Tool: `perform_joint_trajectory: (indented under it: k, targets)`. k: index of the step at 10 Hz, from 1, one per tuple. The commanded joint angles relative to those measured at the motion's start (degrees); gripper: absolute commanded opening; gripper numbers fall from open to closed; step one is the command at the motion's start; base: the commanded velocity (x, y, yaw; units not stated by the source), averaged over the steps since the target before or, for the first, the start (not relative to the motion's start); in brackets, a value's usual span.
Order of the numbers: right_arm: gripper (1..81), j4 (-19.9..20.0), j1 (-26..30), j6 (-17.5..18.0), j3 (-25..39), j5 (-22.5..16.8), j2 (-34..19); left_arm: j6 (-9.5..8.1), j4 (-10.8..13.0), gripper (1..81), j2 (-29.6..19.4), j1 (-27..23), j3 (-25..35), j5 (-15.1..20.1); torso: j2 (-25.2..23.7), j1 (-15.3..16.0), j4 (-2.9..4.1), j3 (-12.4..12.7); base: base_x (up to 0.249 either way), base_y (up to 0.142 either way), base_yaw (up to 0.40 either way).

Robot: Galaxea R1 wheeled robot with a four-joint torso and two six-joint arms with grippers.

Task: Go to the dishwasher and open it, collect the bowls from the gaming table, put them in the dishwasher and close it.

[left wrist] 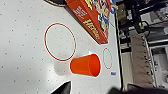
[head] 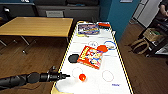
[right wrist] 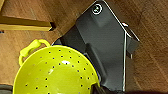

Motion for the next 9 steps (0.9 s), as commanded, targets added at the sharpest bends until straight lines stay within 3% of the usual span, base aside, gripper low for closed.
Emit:
perform_joint_trajectory:
  k: [1, 9]
  targets:
    - [1.0, -1.8, 0.2, 0.1, 0.7, -2.1, -2.0, -1.16, -1.0, 81.1, 3.9, -9.6, -5.2, 4.6, 0.0, 0.0, 0.00, 0.0, 0.000, 0.000, 0.000]
    - [1.0, -1.7, 0.3, 0.2, 0.8, -2.1, -1.7, -1.25, -0.1, 81.1, 18.1, -9.5, -14.4, 4.5, 0.0, 0.0, 0.00, 0.0, 0.000, 0.000, 0.000]
